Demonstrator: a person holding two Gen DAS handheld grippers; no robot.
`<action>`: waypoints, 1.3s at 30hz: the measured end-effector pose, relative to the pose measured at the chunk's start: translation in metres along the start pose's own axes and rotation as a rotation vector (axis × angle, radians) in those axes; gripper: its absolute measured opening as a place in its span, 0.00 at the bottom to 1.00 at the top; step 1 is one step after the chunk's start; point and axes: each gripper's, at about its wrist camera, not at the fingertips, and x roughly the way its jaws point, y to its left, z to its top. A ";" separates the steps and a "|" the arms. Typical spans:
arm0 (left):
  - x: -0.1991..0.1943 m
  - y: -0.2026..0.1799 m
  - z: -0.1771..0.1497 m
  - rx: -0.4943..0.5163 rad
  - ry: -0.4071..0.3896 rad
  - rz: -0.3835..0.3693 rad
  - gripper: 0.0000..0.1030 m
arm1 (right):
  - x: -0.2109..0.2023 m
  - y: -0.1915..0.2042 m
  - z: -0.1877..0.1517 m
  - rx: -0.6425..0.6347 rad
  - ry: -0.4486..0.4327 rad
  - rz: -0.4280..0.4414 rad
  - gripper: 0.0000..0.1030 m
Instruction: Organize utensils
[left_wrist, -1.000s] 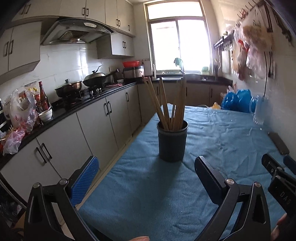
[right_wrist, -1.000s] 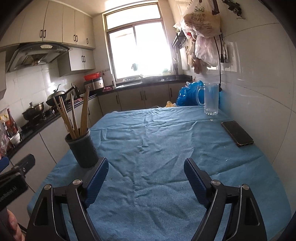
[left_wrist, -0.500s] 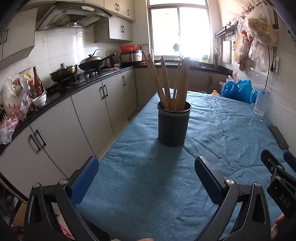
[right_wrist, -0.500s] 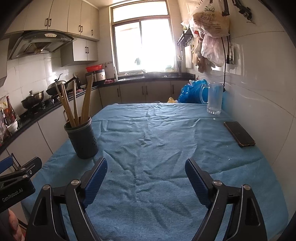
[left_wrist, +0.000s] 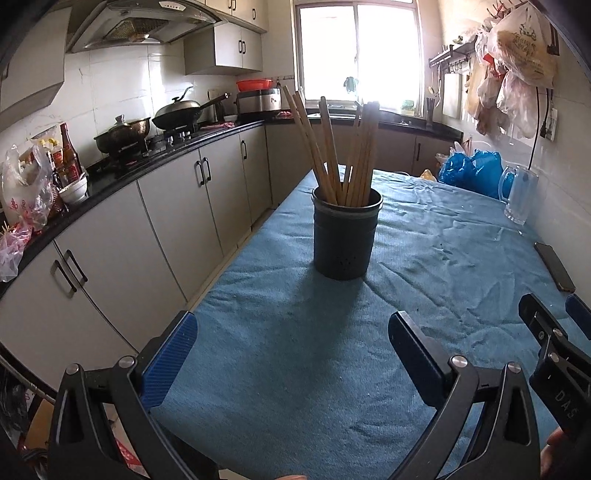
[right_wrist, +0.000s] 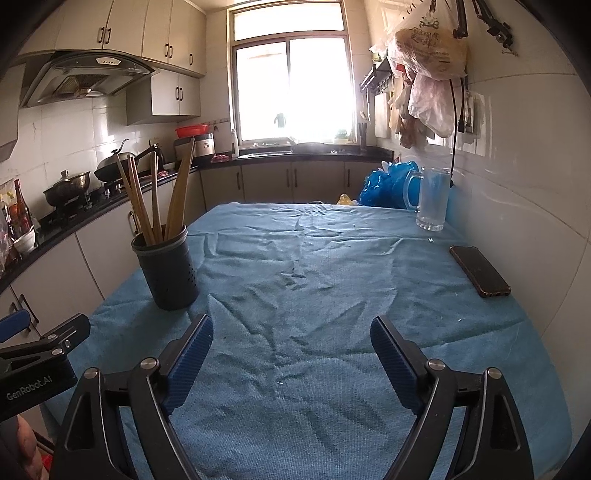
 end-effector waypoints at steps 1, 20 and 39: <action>0.001 0.000 0.000 -0.001 0.008 -0.001 1.00 | 0.000 0.000 0.000 -0.002 -0.001 -0.002 0.88; 0.008 0.000 -0.003 0.006 0.029 -0.011 1.00 | 0.002 0.003 -0.002 -0.015 0.006 0.000 0.89; 0.017 0.002 -0.006 0.016 0.045 0.001 1.00 | 0.005 0.010 -0.002 -0.027 0.000 -0.001 0.89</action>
